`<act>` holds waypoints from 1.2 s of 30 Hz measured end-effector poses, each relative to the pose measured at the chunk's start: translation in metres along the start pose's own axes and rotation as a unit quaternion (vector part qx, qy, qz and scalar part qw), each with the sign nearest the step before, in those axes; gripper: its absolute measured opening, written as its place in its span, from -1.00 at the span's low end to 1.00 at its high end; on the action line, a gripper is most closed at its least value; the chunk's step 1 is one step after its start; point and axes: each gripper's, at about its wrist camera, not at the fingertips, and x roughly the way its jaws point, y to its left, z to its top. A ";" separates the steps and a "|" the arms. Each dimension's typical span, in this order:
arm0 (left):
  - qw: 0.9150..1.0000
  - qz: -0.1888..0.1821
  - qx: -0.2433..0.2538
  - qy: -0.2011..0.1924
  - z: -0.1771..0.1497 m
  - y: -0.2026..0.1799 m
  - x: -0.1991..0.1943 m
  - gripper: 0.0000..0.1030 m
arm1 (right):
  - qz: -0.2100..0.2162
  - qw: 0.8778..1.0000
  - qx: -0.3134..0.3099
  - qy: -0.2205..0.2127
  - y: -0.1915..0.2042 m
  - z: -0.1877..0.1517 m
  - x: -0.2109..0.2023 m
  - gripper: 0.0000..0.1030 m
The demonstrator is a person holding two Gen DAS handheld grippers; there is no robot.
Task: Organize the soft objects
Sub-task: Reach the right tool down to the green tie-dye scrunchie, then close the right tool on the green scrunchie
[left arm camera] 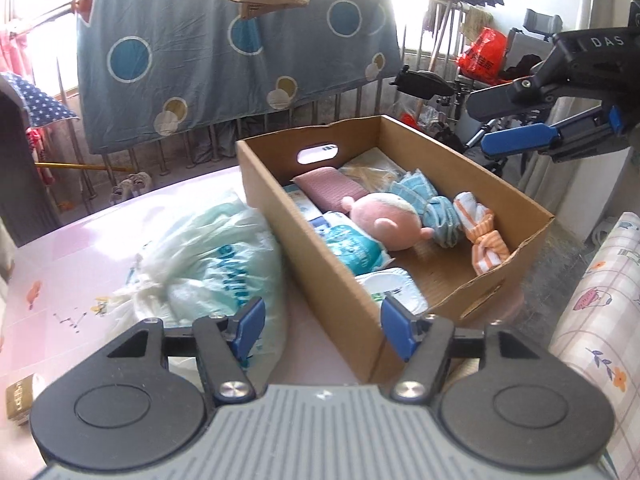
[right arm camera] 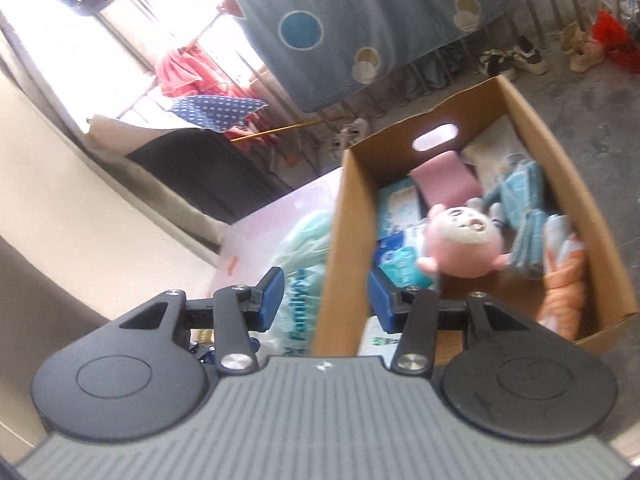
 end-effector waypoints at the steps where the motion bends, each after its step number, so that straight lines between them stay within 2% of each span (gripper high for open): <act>1: 1.000 0.013 -0.003 -0.002 -0.005 0.008 -0.006 0.34 | 0.011 1.000 0.000 0.001 0.007 -0.002 0.005 -0.10; 4: 0.998 0.053 -0.014 -0.003 -0.021 0.033 -0.023 0.42 | 0.054 0.998 -0.004 0.009 0.036 -0.014 0.027 -0.09; 8: 0.993 0.117 -0.034 0.004 -0.050 0.069 -0.040 0.46 | 0.089 0.995 -0.023 0.033 0.072 -0.030 0.065 -0.07; 11: 0.986 0.151 -0.070 0.014 -0.075 0.098 -0.046 0.46 | 0.121 0.989 -0.029 0.075 0.099 -0.049 0.103 -0.02; 14: 0.979 0.172 -0.106 0.038 -0.100 0.123 -0.043 0.46 | 0.128 0.985 -0.031 0.116 0.117 -0.069 0.141 0.01; 18: 0.975 0.164 -0.144 0.052 -0.125 0.142 -0.036 0.46 | 0.114 0.980 -0.026 0.158 0.128 -0.096 0.189 0.02; 22: 0.976 0.142 -0.156 0.053 -0.133 0.147 -0.026 0.46 | 0.077 0.981 -0.015 0.180 0.123 -0.119 0.230 0.02; 27: 0.979 0.132 -0.145 0.055 -0.129 0.146 -0.009 0.46 | 0.040 0.983 0.006 0.178 0.106 -0.134 0.263 0.02; 31: 0.980 0.117 -0.141 0.075 -0.129 0.146 0.010 0.46 | 0.024 0.983 0.016 0.180 0.096 -0.139 0.282 0.02; 36: 0.980 0.102 -0.149 0.083 -0.131 0.147 0.024 0.43 | 0.014 0.982 0.016 0.185 0.091 -0.146 0.298 0.01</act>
